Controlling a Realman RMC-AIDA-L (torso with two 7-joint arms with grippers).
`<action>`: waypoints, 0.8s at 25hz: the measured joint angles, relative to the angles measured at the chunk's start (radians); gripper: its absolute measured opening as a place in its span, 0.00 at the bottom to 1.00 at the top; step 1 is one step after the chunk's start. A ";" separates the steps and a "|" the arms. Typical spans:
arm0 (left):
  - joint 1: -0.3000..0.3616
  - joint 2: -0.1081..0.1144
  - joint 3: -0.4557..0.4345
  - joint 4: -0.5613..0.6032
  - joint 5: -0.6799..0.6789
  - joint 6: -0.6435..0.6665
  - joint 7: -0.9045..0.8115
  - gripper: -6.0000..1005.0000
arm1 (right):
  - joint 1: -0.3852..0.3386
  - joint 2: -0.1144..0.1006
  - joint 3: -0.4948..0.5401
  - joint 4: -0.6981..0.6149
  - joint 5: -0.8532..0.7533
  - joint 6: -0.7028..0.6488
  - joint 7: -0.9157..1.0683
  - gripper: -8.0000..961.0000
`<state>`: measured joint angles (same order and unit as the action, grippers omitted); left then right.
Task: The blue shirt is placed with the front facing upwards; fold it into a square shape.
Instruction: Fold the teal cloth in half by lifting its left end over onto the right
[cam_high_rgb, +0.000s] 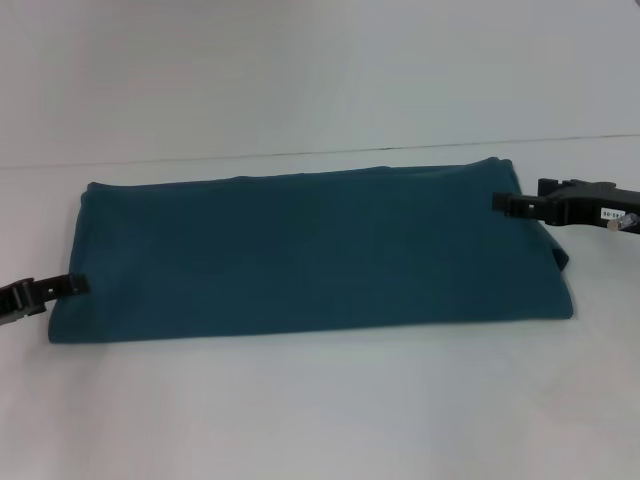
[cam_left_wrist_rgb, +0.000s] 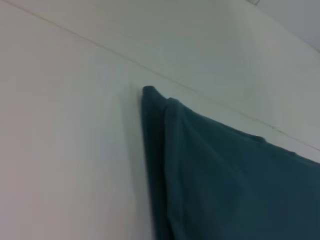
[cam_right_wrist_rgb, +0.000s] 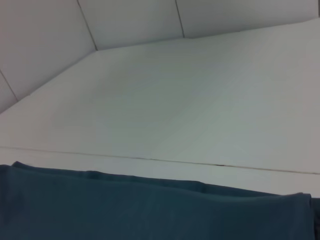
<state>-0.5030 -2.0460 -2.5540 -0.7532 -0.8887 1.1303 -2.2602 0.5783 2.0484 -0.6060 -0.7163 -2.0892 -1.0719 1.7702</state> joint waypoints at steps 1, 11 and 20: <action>0.001 0.000 -0.002 0.000 0.000 -0.007 0.000 0.82 | 0.000 0.001 -0.001 0.001 0.000 0.005 0.000 0.97; -0.028 -0.020 0.003 0.006 -0.001 -0.109 0.000 0.82 | 0.001 0.010 -0.001 0.002 0.000 0.016 0.000 0.97; -0.069 -0.051 0.061 0.052 0.002 -0.269 0.006 0.82 | -0.003 0.020 -0.001 0.002 0.000 0.017 0.000 0.97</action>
<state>-0.5723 -2.0975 -2.4928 -0.7012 -0.8869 0.8608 -2.2538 0.5757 2.0682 -0.6074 -0.7148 -2.0893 -1.0550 1.7702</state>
